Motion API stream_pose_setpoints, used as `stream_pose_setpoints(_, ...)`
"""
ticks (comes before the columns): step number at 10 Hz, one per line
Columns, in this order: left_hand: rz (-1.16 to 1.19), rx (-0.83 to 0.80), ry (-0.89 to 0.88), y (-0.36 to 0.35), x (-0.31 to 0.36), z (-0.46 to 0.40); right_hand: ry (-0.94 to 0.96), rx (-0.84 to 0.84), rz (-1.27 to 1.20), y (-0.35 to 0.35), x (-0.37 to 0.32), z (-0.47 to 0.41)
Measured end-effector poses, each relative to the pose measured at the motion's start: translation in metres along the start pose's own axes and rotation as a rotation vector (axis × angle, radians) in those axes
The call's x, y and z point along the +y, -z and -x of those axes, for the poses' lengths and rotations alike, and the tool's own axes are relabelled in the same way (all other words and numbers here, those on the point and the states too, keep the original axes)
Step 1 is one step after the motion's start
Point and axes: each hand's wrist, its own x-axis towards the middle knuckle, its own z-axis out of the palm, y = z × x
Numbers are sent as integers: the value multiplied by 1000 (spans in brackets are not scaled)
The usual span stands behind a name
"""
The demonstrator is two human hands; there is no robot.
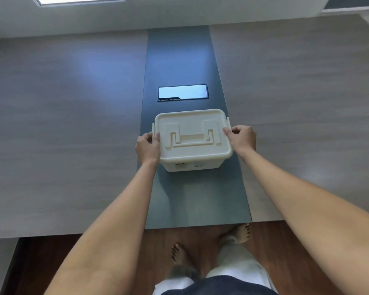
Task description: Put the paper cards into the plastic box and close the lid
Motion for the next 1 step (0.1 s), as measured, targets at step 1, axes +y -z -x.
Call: stream_pose_setpoints(1,-22,-30,-30,4,5,-6,-25,-29,-5,2,-4,-6)
